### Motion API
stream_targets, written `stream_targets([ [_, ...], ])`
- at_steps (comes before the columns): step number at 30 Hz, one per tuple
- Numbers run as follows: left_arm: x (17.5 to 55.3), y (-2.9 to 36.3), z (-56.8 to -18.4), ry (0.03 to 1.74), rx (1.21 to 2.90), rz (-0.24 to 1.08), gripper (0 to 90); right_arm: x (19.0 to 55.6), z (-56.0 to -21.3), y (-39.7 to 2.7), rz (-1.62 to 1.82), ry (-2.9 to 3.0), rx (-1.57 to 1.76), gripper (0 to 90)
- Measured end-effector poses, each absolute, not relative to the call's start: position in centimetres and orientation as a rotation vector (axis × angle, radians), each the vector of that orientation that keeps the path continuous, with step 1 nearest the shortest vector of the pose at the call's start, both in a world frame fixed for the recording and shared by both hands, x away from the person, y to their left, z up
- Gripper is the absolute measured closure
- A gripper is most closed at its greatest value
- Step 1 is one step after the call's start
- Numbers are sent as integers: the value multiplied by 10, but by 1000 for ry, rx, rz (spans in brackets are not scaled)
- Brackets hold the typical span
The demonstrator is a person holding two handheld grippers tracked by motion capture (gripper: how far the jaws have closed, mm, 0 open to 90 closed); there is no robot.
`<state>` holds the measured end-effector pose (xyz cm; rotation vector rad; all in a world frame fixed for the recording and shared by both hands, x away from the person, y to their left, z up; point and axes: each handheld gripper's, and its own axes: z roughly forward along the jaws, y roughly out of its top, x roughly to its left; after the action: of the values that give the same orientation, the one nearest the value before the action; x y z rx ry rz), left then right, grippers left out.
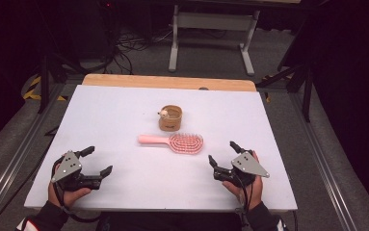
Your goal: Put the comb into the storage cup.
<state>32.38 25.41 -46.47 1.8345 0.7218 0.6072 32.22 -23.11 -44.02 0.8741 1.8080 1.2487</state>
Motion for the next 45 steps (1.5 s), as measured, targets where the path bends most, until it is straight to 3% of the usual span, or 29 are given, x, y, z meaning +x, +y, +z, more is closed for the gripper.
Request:
stream_targets([
  [9, 325, 256, -467, 745, 1825, 602, 99, 330, -432, -210, 1305, 1817, 866, 369],
  [19, 325, 256, -467, 745, 1830, 598, 104, 339, -421, -187, 1352, 1853, 827, 538],
  [22, 325, 257, -468, 742, 1827, 596, 104, 347, -418, -175, 1360, 1887, 805, 666],
  [28, 325, 257, -468, 739, 1826, 589, 106, 360, -412, -155, 1371, 1927, 774, 787],
  [36, 324, 258, -467, 729, 1828, 596, 106, 377, -406, -128, 1377, 1969, 750, 898],
  [45, 324, 260, -467, 722, 1829, 602, 108, 395, -407, -95, 1343, 2051, 739, 900],
])
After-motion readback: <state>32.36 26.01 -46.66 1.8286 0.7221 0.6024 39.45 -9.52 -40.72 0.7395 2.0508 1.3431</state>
